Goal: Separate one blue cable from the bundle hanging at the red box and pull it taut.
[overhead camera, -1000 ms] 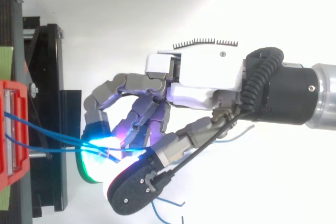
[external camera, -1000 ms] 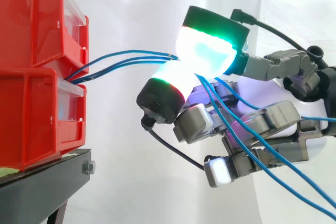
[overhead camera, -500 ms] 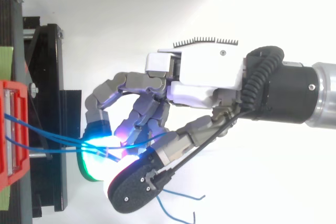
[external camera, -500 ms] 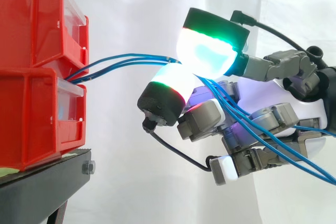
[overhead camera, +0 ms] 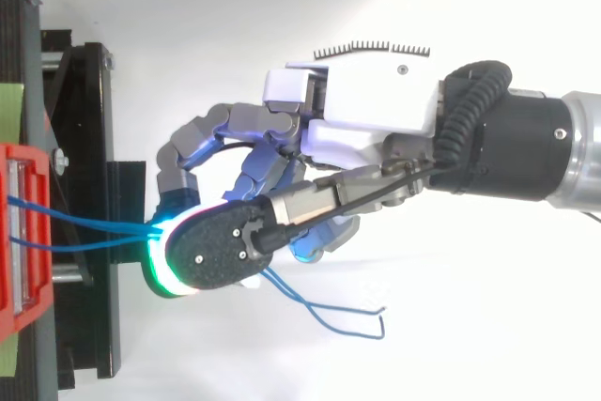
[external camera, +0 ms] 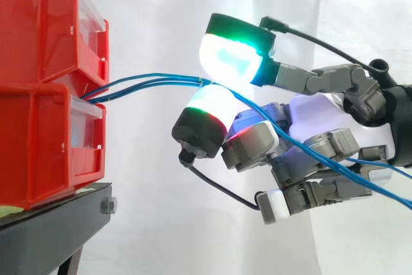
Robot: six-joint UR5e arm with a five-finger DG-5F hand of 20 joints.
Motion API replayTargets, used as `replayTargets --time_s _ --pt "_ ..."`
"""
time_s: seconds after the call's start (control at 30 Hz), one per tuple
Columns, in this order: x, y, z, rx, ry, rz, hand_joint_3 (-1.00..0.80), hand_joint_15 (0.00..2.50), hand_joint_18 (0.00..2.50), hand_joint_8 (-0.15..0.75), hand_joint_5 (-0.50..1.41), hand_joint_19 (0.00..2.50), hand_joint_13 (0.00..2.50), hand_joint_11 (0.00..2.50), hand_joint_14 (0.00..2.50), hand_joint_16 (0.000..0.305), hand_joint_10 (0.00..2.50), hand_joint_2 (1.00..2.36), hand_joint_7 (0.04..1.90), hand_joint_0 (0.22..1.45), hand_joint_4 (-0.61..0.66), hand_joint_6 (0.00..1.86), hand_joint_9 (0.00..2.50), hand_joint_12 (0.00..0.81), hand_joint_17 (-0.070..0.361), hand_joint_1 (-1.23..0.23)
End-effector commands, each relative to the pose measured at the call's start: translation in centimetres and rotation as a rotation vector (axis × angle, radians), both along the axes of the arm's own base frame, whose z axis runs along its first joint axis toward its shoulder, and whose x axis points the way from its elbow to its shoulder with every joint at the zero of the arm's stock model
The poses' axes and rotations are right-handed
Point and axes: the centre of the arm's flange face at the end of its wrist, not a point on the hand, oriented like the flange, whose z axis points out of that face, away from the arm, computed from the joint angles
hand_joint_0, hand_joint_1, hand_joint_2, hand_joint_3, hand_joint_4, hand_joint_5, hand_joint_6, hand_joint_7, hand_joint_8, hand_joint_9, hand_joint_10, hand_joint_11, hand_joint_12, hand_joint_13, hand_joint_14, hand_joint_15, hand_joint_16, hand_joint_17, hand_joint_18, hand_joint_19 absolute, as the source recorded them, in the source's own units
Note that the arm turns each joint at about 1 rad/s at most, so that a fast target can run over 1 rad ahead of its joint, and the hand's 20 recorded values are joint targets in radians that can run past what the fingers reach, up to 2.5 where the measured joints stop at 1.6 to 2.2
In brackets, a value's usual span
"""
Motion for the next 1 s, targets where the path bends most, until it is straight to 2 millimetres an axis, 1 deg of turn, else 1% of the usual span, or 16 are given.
replayTargets --time_s 0.0,0.13,0.23,0.37,0.43,0.5,0.53,0.57,0.6,0.63,0.7,0.77,0.83,0.9,0.97 --pt "0.0 -0.06 -0.07 0.0 0.001 -0.001 -0.5 1.62 1.01 0.28 -0.21 0.68 1.38 1.38 0.8 0.034 0.01 1.0 1.04 0.58 0.13 0.88 1.1 0.306 0.077 -0.5" --pt "-0.01 -0.06 0.05 -0.003 0.0 -0.001 -0.5 1.65 1.02 0.277 -0.21 0.68 1.38 1.38 0.77 0.034 0.01 1.0 1.07 0.63 0.12 0.88 1.1 0.298 0.077 -0.54" --pt "-0.01 -0.06 0.05 -0.003 0.0 -0.001 -0.37 1.65 1.02 0.276 -0.21 0.69 1.39 1.39 0.76 0.035 0.01 1.01 1.1 0.64 0.1 0.88 1.1 0.301 0.078 -0.64" --pt "0.02 -0.06 -0.05 -0.003 0.0 -0.001 -0.3 1.66 1.02 0.27 -0.21 0.7 1.38 1.4 0.75 0.036 0.01 1.01 1.11 0.65 0.08 0.89 1.08 0.301 0.081 -0.71" --pt "0.01 -0.06 0.06 -0.003 -0.002 -0.001 -0.32 1.68 1.02 0.271 -0.22 0.7 1.38 1.39 0.73 0.036 0.01 1.01 1.12 0.67 0.06 0.89 1.07 0.304 0.082 -0.79" --pt "0.04 -0.06 -0.04 -0.003 -0.002 -0.001 -0.34 1.67 1.03 0.275 -0.22 0.7 1.38 1.39 0.73 0.037 0.0 1.01 1.13 0.69 0.05 0.89 1.07 0.298 0.082 -0.82" --pt "0.02 -0.06 0.07 -0.003 -0.003 -0.001 -0.39 1.67 1.03 0.265 -0.22 0.7 1.39 1.38 0.72 0.037 0.01 1.01 1.11 0.72 0.03 0.9 1.07 0.298 0.083 -0.83" --pt "0.04 -0.06 -0.04 -0.003 -0.002 -0.001 -0.44 1.68 1.03 0.262 -0.22 0.7 1.38 1.39 0.72 0.037 0.01 1.01 1.12 0.75 0.04 0.91 1.07 0.299 0.083 -0.85" --pt "0.04 -0.06 -0.04 -0.003 -0.002 -0.001 -0.48 1.67 1.03 0.269 -0.22 0.7 1.38 1.38 0.73 0.037 0.01 1.0 1.14 0.77 0.04 0.91 1.07 0.292 0.082 -0.86" --pt "0.02 -0.06 0.07 -0.003 -0.003 -0.001 -0.5 1.67 1.03 0.263 -0.22 0.72 1.38 1.38 0.73 0.036 0.01 1.0 1.12 0.78 0.04 0.91 1.08 0.3 0.082 -0.85" --pt "0.02 -0.06 0.07 -0.003 -0.003 -0.001 -0.5 1.71 1.03 0.26 -0.22 0.71 1.39 1.38 0.69 0.036 0.01 1.0 1.1 0.79 0.06 0.91 1.08 0.297 0.082 -0.84" --pt "0.05 0.06 -0.04 -0.003 -0.002 0.001 -0.5 1.72 1.04 0.265 -0.21 0.71 1.4 1.38 0.67 0.036 0.01 1.0 1.09 0.77 0.08 0.91 1.08 0.298 0.082 -0.85" --pt "0.04 -0.06 -0.04 -0.003 -0.002 -0.001 -0.5 1.72 1.04 0.266 -0.21 0.73 1.4 1.39 0.66 0.036 0.01 1.0 1.09 0.69 0.09 0.91 1.09 0.305 0.082 -0.84" --pt "0.04 -0.06 -0.04 -0.003 -0.002 -0.001 -0.5 1.71 1.03 0.275 -0.21 0.75 1.39 1.4 0.68 0.039 0.01 1.0 1.08 0.58 0.11 0.91 1.09 0.308 0.088 -0.81" --pt "0.04 -0.06 -0.04 -0.003 -0.002 -0.001 -0.5 1.67 1.05 0.282 -0.2 0.75 1.39 1.4 0.71 0.041 0.01 1.0 1.06 0.55 0.13 0.9 1.1 0.325 0.093 -0.77"
